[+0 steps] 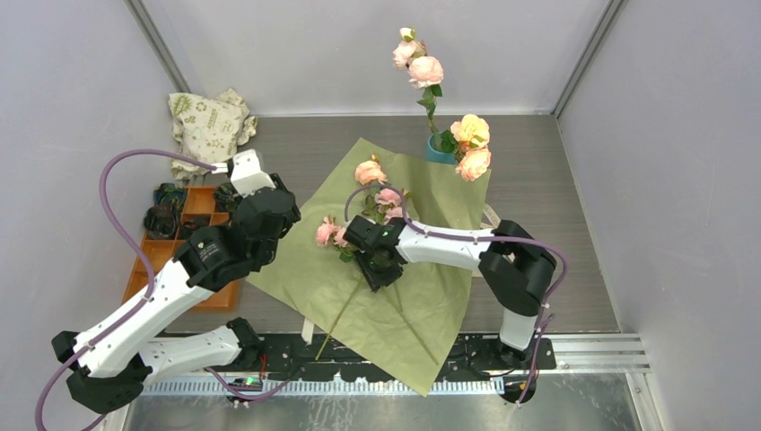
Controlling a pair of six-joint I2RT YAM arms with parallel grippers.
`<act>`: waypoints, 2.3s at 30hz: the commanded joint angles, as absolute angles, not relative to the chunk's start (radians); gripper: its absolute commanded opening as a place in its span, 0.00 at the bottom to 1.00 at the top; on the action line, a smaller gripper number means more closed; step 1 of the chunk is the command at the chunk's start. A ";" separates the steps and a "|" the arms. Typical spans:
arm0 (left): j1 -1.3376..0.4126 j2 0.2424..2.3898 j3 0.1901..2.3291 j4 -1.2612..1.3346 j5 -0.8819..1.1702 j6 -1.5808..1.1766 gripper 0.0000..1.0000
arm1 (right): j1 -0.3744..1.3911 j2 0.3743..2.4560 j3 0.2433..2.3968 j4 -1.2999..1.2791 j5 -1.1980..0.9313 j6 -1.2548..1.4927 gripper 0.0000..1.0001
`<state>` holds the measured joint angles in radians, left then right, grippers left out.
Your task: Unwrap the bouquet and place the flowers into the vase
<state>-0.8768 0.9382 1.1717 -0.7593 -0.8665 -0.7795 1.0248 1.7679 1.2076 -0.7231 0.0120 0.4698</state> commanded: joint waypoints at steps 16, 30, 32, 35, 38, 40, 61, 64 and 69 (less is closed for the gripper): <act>-0.851 0.905 1.151 -0.732 -0.868 -0.807 0.33 | 1.051 1.817 1.233 -0.692 0.131 0.467 0.04; -0.841 0.887 1.144 -0.743 -0.871 -0.817 0.33 | 1.069 1.598 1.568 -0.969 0.329 0.358 0.01; -0.841 0.885 1.143 -0.745 -0.873 -0.819 0.33 | 1.069 1.584 1.625 -0.993 0.388 0.331 0.01; -0.840 0.883 1.141 -0.743 -0.875 -0.821 0.33 | 1.067 1.570 1.727 -1.011 0.493 0.287 0.01; -0.839 0.888 1.145 -0.740 -0.873 -0.821 0.33 | 1.065 1.560 1.861 -0.990 0.581 0.234 0.01; -0.839 0.895 1.150 -0.741 -0.869 -0.821 0.33 | 1.065 1.551 1.935 -0.947 0.646 0.197 0.01; -0.830 1.011 1.170 -0.685 -0.776 -0.826 0.30 | 0.785 1.343 1.665 0.442 0.808 -0.268 0.01; -0.829 1.023 1.168 -0.666 -0.767 -0.824 0.30 | 0.726 1.367 1.658 0.555 0.770 -0.265 0.01; -0.828 1.059 1.181 -0.663 -0.749 -0.821 0.30 | 0.615 1.449 1.705 0.654 0.745 -0.227 0.01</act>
